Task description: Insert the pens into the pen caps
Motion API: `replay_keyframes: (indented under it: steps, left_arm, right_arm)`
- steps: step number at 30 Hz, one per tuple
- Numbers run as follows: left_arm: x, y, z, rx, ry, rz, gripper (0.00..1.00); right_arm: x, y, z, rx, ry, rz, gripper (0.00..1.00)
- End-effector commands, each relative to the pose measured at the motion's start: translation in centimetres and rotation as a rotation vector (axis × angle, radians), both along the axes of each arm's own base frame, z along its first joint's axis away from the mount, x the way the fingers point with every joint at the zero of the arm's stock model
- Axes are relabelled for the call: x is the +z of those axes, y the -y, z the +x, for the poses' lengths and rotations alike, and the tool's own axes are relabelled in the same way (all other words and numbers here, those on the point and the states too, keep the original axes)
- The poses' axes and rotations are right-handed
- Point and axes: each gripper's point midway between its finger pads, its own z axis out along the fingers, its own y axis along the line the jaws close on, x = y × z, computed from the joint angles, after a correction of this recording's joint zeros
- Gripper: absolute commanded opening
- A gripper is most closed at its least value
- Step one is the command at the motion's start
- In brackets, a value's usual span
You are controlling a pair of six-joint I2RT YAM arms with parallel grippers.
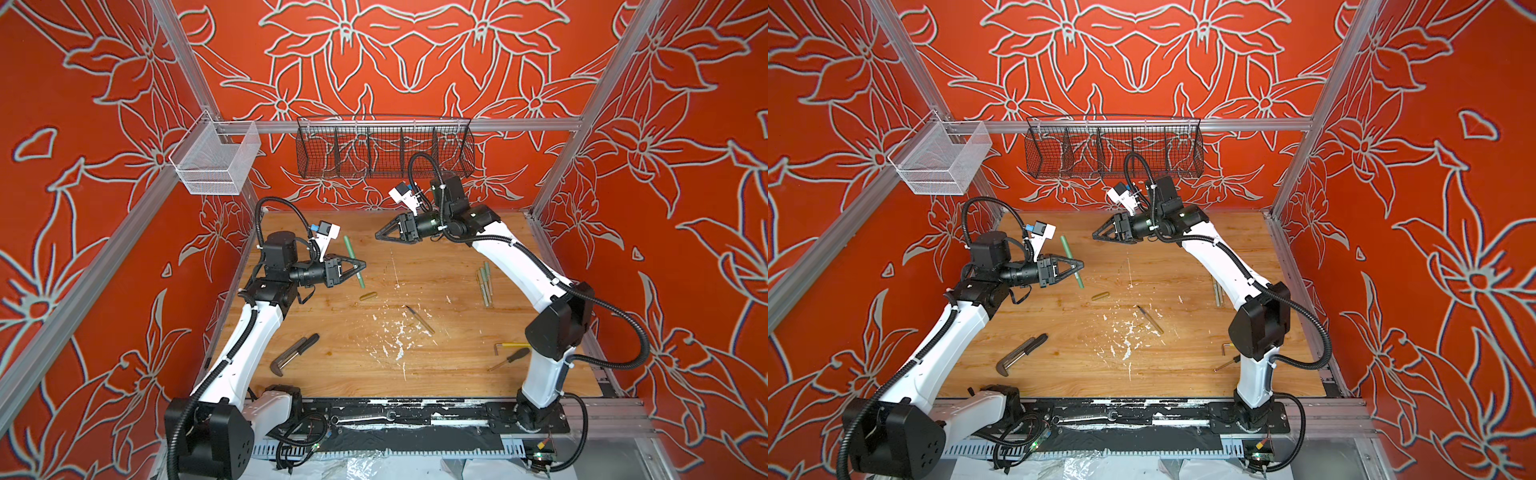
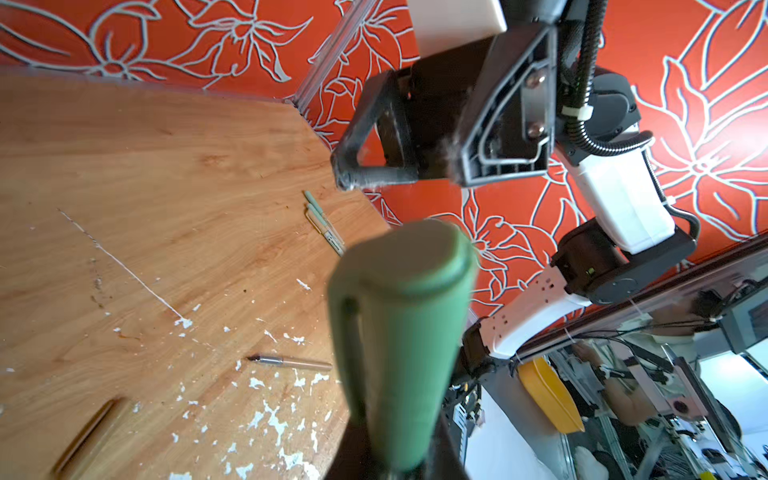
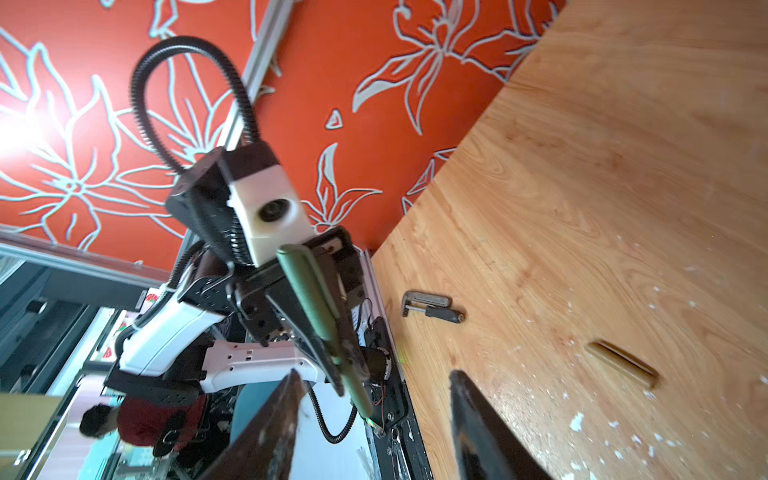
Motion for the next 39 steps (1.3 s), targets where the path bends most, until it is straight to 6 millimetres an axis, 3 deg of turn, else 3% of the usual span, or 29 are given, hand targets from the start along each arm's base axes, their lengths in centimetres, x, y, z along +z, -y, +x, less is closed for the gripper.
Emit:
replay_keyframes:
  steps: [1,14,23,31,33,36,38,39]
  left_arm:
    - [0.6,0.7,-1.9,-0.085,0.014,-0.023,0.00]
    - [-0.3,1.9,-2.7,-0.131,-0.023,-0.014,0.00]
    - [-1.2,1.9,-1.8,-0.105,-0.046,-0.003,0.00]
    - [-1.9,1.8,-1.1,-0.076,-0.058,-0.005,0.01]
    - [-2.1,1.7,-0.9,-0.064,-0.064,-0.003,0.19]
    - [-2.6,1.7,-0.8,-0.054,-0.081,-0.002,0.59]
    - [-3.4,1.6,-0.9,-0.043,-0.109,0.007,0.91]
    - [-3.8,1.6,-1.0,-0.041,-0.122,0.012,0.98]
  right_arm:
    - [1.9,-1.1,-1.1,0.066,0.001,0.082,0.59]
    - [1.0,-4.8,-3.3,0.130,-0.023,0.070,0.56]
    - [0.2,-5.4,-3.8,0.136,-0.050,0.049,0.23]
    - [-1.7,-5.1,-2.8,0.091,-0.098,-0.004,0.13]
    - [-2.3,-4.8,-2.2,0.065,-0.106,-0.025,0.12]
    - [-3.4,-3.7,-0.9,0.009,-0.121,-0.064,0.12]
    - [-4.5,-2.6,0.2,-0.031,-0.132,-0.097,0.12]
    - [-5.0,-2.0,0.8,-0.054,-0.137,-0.115,0.12]
